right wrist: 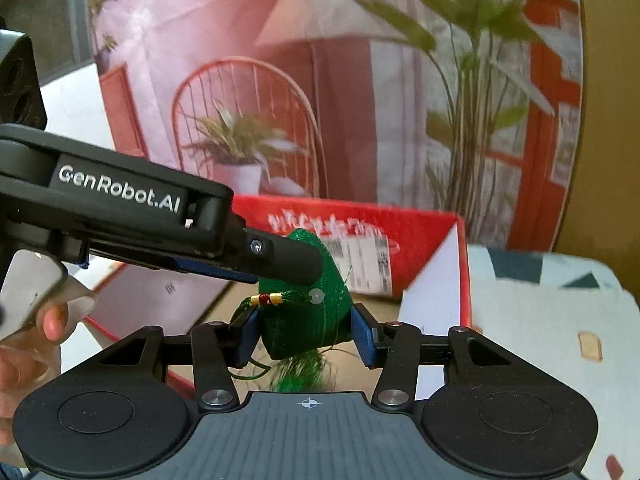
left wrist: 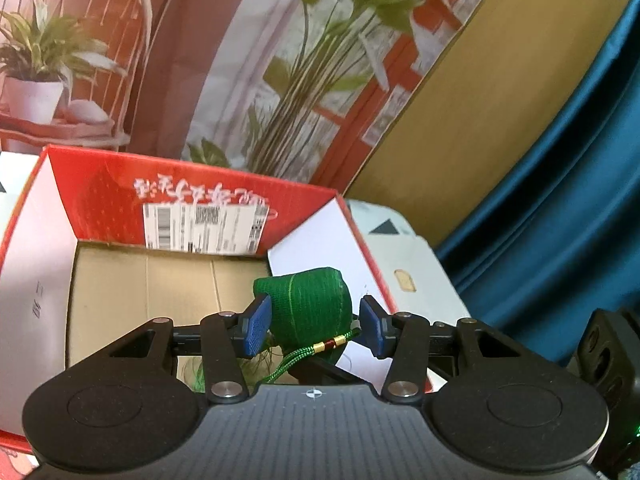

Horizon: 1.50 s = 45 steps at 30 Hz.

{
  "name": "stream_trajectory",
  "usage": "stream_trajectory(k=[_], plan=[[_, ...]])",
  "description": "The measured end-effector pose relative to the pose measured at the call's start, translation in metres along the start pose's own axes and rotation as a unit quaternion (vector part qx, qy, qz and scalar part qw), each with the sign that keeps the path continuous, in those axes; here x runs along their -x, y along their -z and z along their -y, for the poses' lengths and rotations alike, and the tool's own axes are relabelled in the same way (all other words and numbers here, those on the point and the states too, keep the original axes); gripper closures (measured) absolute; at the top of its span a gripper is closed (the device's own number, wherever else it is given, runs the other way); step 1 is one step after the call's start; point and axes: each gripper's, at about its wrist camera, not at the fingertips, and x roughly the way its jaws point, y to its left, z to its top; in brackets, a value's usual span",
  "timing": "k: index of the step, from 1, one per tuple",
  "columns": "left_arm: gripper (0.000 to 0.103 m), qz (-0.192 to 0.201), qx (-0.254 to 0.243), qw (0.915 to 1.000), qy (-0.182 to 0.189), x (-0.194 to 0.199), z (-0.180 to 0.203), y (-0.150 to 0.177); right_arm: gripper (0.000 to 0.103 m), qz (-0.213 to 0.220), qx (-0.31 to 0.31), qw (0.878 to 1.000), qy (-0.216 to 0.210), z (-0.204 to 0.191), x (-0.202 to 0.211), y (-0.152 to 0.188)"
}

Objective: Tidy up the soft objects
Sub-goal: 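Lift the green plush with the left tool and drop it into the red box, then lower the left tool onto the grey knit sock and grasp it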

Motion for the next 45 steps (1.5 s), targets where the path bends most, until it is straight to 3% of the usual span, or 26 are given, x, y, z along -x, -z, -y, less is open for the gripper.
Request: stream_trajectory(k=[9, 12, 23, 30, 36, 40, 45], plan=[[0.05, -0.008, -0.019, 0.9997, -0.009, -0.006, 0.01, 0.005, 0.054, -0.019, -0.031, 0.999, 0.016, 0.002, -0.002, 0.009], [0.047, 0.007, -0.032, 0.999, -0.029, -0.002, 0.011, 0.005, 0.054, -0.011, -0.041, 0.999, 0.028, 0.0, 0.004, 0.011], [0.047, 0.076, -0.047, 0.9909, -0.101, 0.075, -0.01, 0.031, 0.054, 0.066, -0.08, 0.994, 0.038, 0.011, 0.056, 0.032], [0.047, 0.096, -0.022, 0.9873, -0.125, 0.122, -0.025, 0.065, 0.054, 0.103, -0.062, 0.992, 0.027, 0.004, 0.089, 0.052], [0.045, 0.087, 0.017, 0.9845, -0.151, 0.133, -0.041, 0.095, 0.054, 0.107, -0.067, 0.992, 0.03, -0.001, 0.101, 0.07], [0.045, 0.074, 0.062, 0.9827, -0.158, 0.135, -0.057, 0.118, 0.054, 0.092, -0.075, 0.992, 0.045, 0.002, 0.095, 0.081], [0.037, 0.043, 0.089, 0.9798, -0.174, 0.125, -0.068, 0.142, 0.054, 0.064, -0.075, 0.994, 0.055, 0.003, 0.083, 0.099]])
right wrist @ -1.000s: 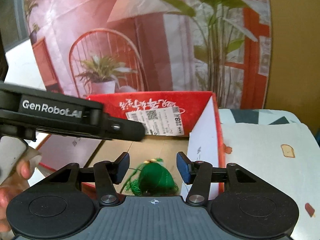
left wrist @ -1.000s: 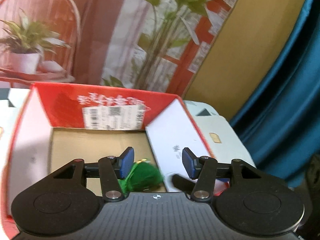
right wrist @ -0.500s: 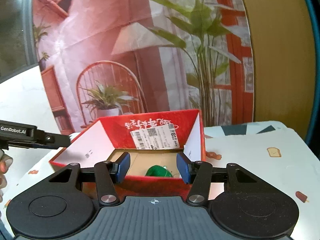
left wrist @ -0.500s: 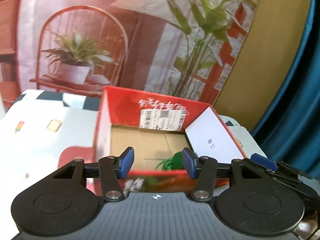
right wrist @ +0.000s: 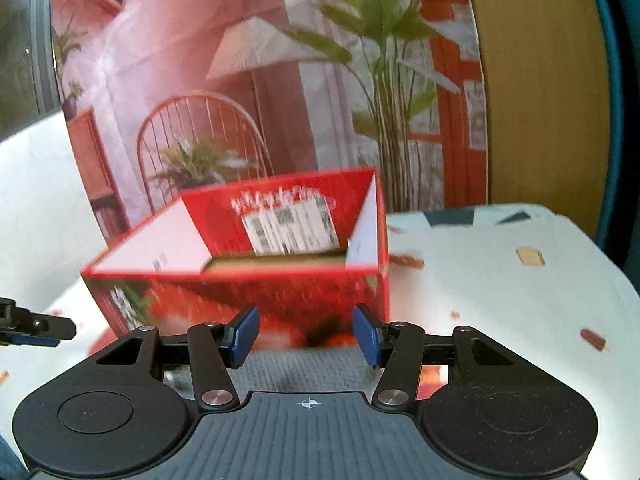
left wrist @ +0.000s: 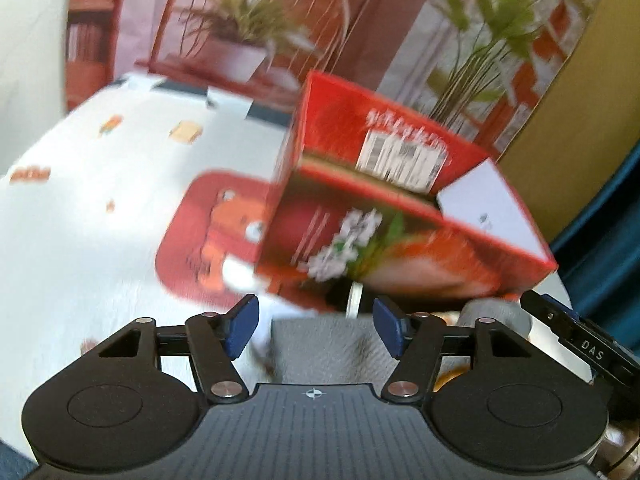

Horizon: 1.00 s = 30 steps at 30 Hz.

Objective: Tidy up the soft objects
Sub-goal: 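Lower the left tool onto the grey knit sock and grasp it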

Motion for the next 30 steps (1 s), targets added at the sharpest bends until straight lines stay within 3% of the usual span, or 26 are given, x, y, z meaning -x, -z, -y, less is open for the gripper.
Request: stream_trajectory(k=[6, 13, 26, 30], plan=[[0.032, -0.022, -0.004, 0.9997, -0.006, -0.012, 0.001, 0.012, 0.053, -0.038, 0.016, 0.999, 0.016, -0.006, -0.014, 0.021], [0.03, -0.044, 0.016, 0.9989, 0.008, -0.021, -0.006, 0.022, 0.034, -0.04, -0.002, 0.999, 0.023, 0.002, -0.017, 0.03], [0.027, -0.066, 0.026, 0.997, 0.032, -0.031, -0.004, 0.029, 0.016, -0.049, -0.058, 0.996, -0.035, 0.023, -0.036, 0.034], [0.027, -0.068, 0.027, 0.9968, 0.032, -0.033, -0.003, 0.029, 0.017, -0.05, -0.081, 0.994, -0.048, 0.03, -0.041, 0.036]])
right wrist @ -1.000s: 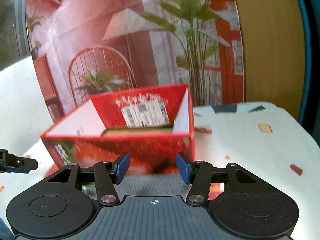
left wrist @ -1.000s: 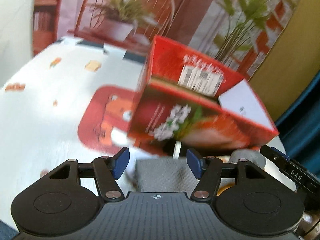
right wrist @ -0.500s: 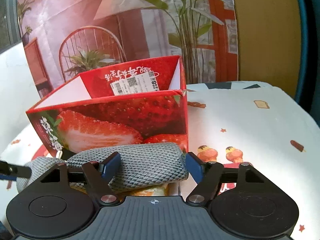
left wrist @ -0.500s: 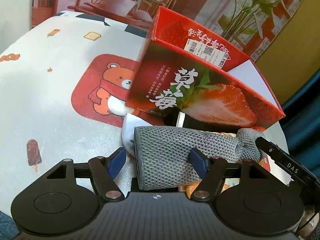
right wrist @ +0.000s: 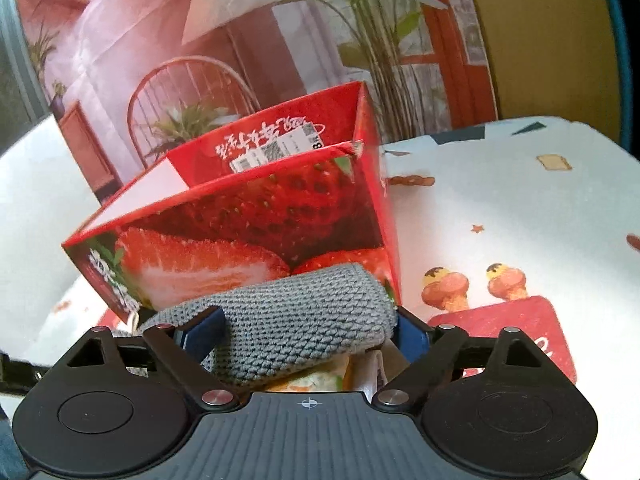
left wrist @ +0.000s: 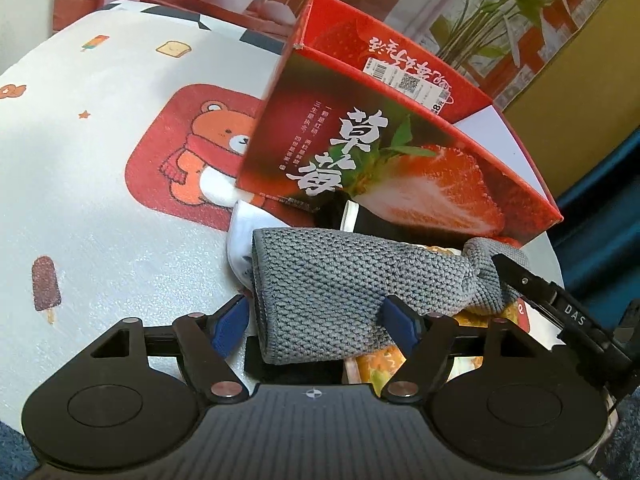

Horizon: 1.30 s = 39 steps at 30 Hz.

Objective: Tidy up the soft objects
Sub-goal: 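Lower the left tool onto the grey knit sock and grasp it, then lift the grey sock with the left tool and release it into the red box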

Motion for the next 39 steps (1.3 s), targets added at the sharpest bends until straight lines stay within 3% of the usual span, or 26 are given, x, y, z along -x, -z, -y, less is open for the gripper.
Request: stream_trajectory(k=[9, 12, 16, 20, 25, 32, 39], plan=[[0.027, -0.002, 0.002, 1.0, 0.004, -0.006, -0.001, 0.001, 0.032, 0.006, 0.006, 1.0, -0.01, 0.0, 0.004, 0.0], [0.029, 0.007, -0.001, 1.0, 0.001, -0.005, 0.0, 0.001, 0.046, 0.012, 0.017, 1.0, -0.003, -0.005, 0.007, -0.001], [0.047, 0.022, -0.024, 0.9994, -0.005, -0.001, 0.007, 0.001, 0.063, 0.016, 0.043, 0.999, 0.018, -0.015, 0.013, -0.002], [0.076, 0.042, -0.031, 0.9984, -0.02, 0.006, 0.007, 0.0, 0.074, 0.017, 0.071, 0.997, 0.026, -0.024, 0.02, -0.003], [0.091, 0.071, -0.019, 0.997, -0.024, 0.017, 0.001, -0.004, 0.075, 0.013, 0.09, 0.995, 0.034, -0.031, 0.027, -0.004], [0.094, 0.119, -0.033, 0.9921, -0.022, 0.036, 0.004, -0.011, 0.074, 0.019, 0.09, 0.995, 0.027, -0.035, 0.035, -0.009], [0.095, 0.164, -0.05, 0.985, -0.021, 0.055, 0.016, -0.023, 0.074, 0.038, 0.047, 0.998, -0.004, -0.028, 0.047, -0.021]])
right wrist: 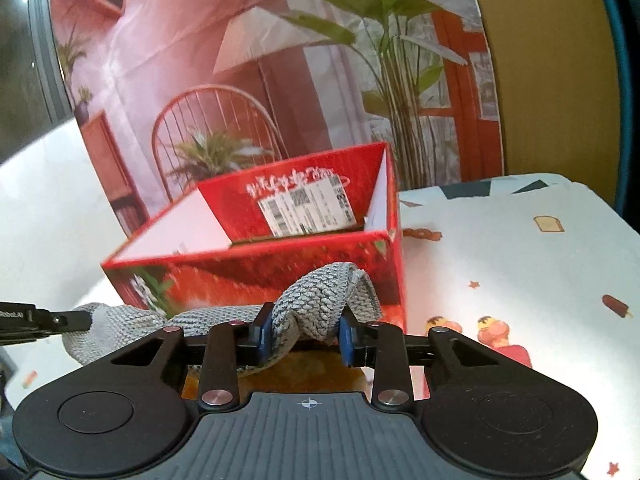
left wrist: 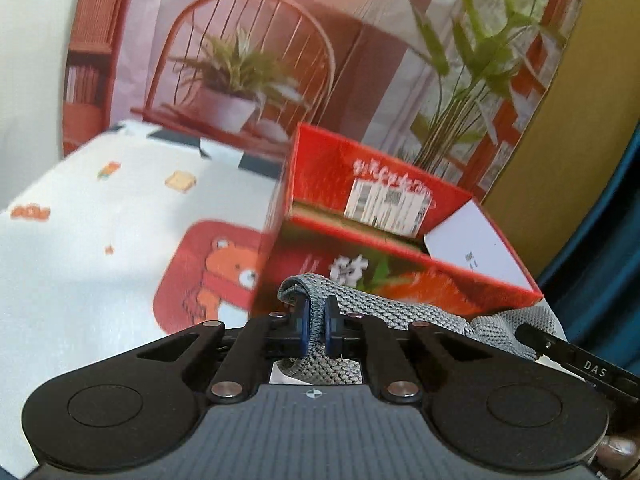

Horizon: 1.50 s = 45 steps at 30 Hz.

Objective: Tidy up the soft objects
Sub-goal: 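Lift the grey sock with the left tool and release it into the red box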

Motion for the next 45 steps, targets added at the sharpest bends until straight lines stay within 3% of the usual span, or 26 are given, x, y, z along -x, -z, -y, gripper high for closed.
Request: stream_trajectory(k=[8, 11, 17, 25, 32, 38, 45], plan=[[0.096, 0.006, 0.004, 1.0, -0.003, 0.0, -0.001, -0.004, 0.072, -0.002, -0.055, 0.998, -0.018, 0.01, 0.0, -0.001], [0.096, 0.015, -0.002, 0.9999, -0.002, 0.002, 0.001, -0.01, 0.077, 0.007, -0.058, 0.998, -0.023, 0.008, 0.003, -0.003], [0.096, 0.058, -0.026, 0.998, 0.001, 0.009, 0.009, -0.041, 0.08, 0.046, 0.023, 0.998, -0.029, -0.017, 0.016, -0.028], [0.096, 0.107, -0.068, 0.9917, -0.019, -0.009, 0.037, -0.1, 0.081, 0.074, 0.114, 0.99, -0.022, -0.037, -0.002, -0.098], [0.096, 0.105, -0.128, 0.9842, -0.063, -0.06, 0.065, -0.136, 0.081, 0.027, 0.178, 0.984, 0.01, -0.042, -0.065, -0.134], [0.096, 0.066, -0.131, 0.9872, -0.062, -0.105, 0.067, -0.15, 0.081, -0.03, 0.22, 0.974, 0.049, -0.035, -0.116, -0.137], [0.096, 0.008, -0.101, 0.9933, -0.056, -0.146, 0.05, -0.154, 0.081, -0.085, 0.232, 0.967, 0.058, -0.03, -0.157, -0.141]])
